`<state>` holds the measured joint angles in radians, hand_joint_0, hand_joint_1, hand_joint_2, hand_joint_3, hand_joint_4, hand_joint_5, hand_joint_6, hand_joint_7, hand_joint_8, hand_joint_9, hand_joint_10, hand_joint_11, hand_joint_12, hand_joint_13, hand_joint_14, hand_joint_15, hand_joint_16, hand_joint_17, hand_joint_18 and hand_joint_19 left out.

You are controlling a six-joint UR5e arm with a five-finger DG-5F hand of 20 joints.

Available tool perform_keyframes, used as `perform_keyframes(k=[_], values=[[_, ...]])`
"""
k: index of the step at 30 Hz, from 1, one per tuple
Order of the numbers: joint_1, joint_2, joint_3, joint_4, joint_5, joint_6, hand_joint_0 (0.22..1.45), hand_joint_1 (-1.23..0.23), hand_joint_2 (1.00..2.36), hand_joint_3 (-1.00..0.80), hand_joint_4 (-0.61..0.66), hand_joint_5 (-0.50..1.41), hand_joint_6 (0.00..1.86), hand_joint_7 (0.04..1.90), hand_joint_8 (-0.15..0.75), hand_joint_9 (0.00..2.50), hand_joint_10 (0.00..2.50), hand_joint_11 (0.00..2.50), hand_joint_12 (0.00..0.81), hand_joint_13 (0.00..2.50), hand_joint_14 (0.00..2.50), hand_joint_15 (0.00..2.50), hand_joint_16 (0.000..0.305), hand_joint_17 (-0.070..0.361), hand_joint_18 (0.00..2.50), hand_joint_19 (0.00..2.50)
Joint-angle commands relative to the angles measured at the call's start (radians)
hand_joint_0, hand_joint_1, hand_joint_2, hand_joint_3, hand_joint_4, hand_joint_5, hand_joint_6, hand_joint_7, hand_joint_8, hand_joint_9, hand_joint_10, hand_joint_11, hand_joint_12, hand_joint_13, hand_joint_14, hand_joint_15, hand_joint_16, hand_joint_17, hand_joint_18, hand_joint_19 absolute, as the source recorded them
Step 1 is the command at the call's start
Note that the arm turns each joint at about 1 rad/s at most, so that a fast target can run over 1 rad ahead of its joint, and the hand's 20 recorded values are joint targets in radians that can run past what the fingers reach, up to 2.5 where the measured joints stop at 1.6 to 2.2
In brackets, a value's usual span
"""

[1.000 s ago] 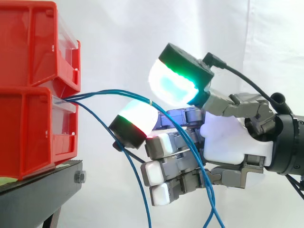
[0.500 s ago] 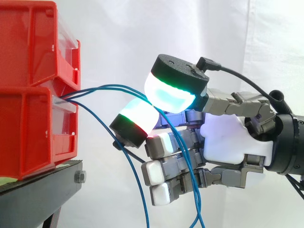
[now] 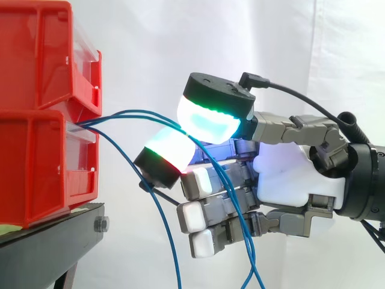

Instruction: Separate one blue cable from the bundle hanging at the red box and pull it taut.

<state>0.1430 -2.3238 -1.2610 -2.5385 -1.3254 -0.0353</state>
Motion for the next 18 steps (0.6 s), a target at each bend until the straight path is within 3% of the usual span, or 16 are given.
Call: perform_keyframes(k=[1, 5, 18], values=[[0.000, 0.001, 0.000, 0.001, 0.000, 0.000, 0.80, -0.62, 1.02, 0.02, 0.21, -0.14, 0.72, 1.17, 0.358, 1.00, 0.01, 0.78, 0.395, 1.02, 0.02, 0.54, 0.046, 0.102, 0.85, 0.53], [0.001, 0.000, 0.000, 0.000, 0.000, 0.000, 0.85, -0.63, 1.01, 0.10, 0.20, -0.14, 0.74, 1.13, 0.352, 1.00, 0.02, 0.75, 0.391, 1.01, 0.02, 0.54, 0.045, 0.102, 0.78, 0.58], [0.001, 0.001, 0.000, -0.002, 0.000, 0.002, 0.88, -0.64, 1.01, 0.18, 0.19, -0.09, 0.60, 1.35, 0.344, 0.99, 0.02, 0.69, 0.381, 1.00, 0.02, 0.56, 0.045, 0.100, 0.73, 0.62]])
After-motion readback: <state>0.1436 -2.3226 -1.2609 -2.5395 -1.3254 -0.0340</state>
